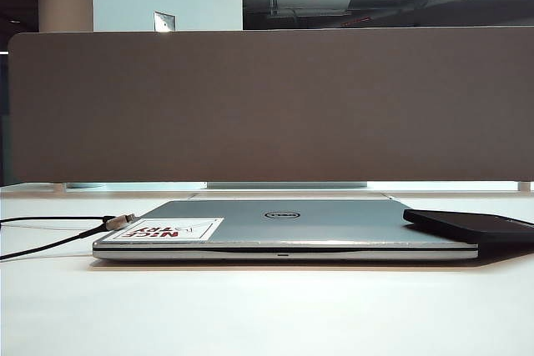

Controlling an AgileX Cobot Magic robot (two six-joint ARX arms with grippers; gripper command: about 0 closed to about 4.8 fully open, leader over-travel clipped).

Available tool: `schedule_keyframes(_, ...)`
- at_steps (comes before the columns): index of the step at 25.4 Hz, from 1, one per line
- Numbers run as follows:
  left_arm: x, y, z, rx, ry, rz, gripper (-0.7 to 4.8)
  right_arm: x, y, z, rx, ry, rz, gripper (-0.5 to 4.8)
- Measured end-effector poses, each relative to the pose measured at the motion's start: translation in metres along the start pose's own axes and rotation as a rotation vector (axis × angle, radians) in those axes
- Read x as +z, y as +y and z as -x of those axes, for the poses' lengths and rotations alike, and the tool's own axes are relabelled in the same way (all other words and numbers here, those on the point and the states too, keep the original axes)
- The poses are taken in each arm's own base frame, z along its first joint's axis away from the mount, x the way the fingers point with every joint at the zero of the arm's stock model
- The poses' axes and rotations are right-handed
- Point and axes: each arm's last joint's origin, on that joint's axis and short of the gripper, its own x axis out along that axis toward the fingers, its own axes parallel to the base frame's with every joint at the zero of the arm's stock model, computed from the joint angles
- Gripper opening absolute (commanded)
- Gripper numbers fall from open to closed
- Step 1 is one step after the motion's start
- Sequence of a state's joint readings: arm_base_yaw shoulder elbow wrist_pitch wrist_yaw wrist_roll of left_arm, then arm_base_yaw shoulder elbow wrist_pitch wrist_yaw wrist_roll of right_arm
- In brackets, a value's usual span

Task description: Pick up the charging cable and the phone, plug the charging cable into the charging port on the phone, and finally place them back on the table.

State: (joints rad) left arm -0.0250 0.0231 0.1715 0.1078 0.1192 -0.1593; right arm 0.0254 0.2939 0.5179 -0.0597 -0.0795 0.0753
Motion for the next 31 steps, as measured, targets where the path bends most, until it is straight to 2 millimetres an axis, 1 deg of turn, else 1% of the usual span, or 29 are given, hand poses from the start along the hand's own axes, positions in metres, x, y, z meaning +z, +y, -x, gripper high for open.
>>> schedule_keyframes(1, 0.004, 0.0, -0.002, 0.001, 0.004, 0.001, -0.05, 0.006, 0.001, -0.003, 0.022, 0.007, -0.001, -0.02)
schedule_keyframes(2, 0.006, 0.0, -0.003, 0.002, 0.015, 0.002, -0.05, 0.01, 0.002, -0.01, 0.051, 0.033, -0.003, -0.02)
schedule_keyframes(4, 0.009, 0.0, -0.009, 0.008, 0.047, 0.006, -0.05, 0.016, 0.003, -0.017, 0.094, 0.059, -0.007, -0.03)
schedule_keyframes(7, 0.019, 0.0, -0.026, 0.019, 0.123, 0.005, -0.05, 0.028, 0.005, -0.025, 0.136, 0.069, -0.01, -0.03)
schedule_keyframes(8, 0.023, 0.001, -0.037, 0.023, 0.164, -0.017, -0.05, 0.031, 0.007, -0.028, 0.158, 0.064, -0.012, -0.03)
schedule_keyframes(14, 0.023, 0.004, -0.07, 0.028, 0.301, -0.056, -0.05, 0.026, 0.016, -0.029, 0.201, 0.11, -0.026, -0.03)
schedule_keyframes(17, 0.019, 0.003, -0.083, 0.012, 0.359, -0.064, -0.05, 0.024, 0.021, -0.028, 0.213, 0.141, -0.031, -0.03)
schedule_keyframes(21, 0.01, -0.007, -0.099, -0.064, 0.423, -0.117, -0.05, 0.02, 0.029, -0.027, 0.254, 0.18, -0.037, -0.03)
schedule_keyframes(25, -0.007, -0.016, -0.106, -0.141, 0.52, -0.176, -0.05, 0.015, 0.041, -0.028, 0.346, 0.229, -0.04, -0.03)
schedule_keyframes(31, -0.021, -0.025, -0.109, -0.213, 0.587, -0.237, -0.05, 0.012, 0.053, -0.024, 0.445, 0.266, -0.041, -0.03)
